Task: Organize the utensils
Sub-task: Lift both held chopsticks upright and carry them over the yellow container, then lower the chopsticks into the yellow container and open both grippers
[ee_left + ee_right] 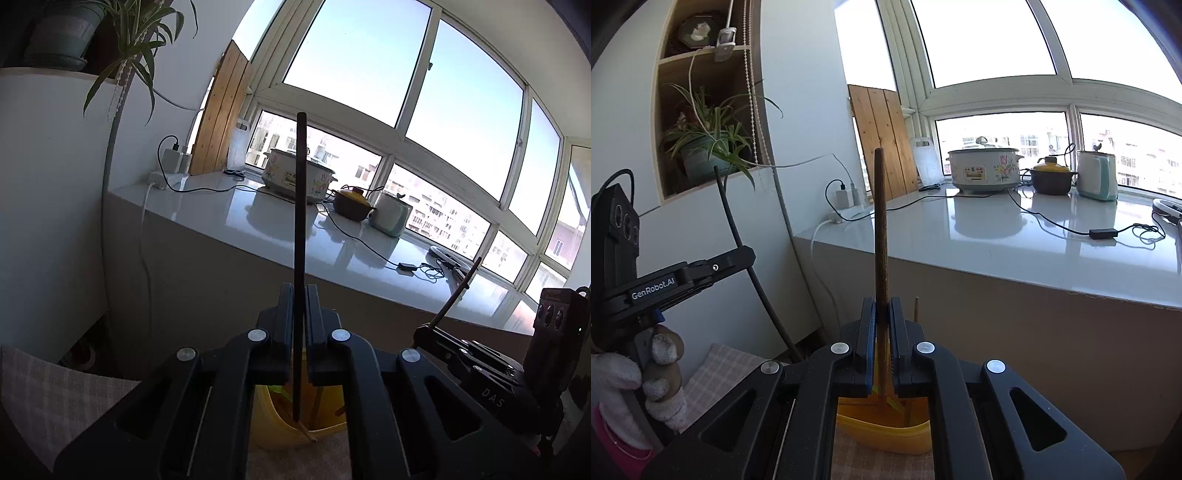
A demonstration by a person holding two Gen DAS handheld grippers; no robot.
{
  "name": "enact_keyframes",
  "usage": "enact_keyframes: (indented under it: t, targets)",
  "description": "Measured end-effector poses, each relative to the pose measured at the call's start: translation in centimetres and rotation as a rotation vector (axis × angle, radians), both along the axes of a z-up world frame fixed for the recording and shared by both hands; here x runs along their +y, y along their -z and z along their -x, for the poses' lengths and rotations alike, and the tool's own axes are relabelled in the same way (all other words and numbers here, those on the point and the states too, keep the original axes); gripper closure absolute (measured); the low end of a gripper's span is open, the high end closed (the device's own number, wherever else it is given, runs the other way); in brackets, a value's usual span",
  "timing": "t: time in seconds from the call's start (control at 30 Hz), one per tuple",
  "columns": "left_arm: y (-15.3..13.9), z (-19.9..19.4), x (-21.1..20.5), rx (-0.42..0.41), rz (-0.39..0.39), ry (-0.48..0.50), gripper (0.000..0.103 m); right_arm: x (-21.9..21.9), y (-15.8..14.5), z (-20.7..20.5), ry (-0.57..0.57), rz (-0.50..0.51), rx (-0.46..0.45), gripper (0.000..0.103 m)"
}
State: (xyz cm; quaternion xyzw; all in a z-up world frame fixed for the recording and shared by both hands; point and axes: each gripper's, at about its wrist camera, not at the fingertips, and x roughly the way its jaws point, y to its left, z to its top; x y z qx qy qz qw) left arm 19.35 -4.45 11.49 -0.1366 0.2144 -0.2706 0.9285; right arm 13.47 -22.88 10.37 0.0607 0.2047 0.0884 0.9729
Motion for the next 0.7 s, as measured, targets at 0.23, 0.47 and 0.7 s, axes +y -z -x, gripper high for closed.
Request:
enact_keyframes:
  t: [0.23,0.47,0.7]
  targets:
    - [1.5,0.0,-0.4,0.035,-0.019,0.012,0.1,-0.1,1.3,0.0,-0.003,0.001,0.042,0.098]
    - [2.5,0.6,-1.1,0.053,-0.048,0.028,0.1,0.3,2.4,-0.1,-0.003,0.011,0.081,0.098]
    - [4.0,1.0,-1.8,0.083,-0.087,0.038,0.1,1.1,3.7,-0.4,-0.004,0.035,0.136,0.098]
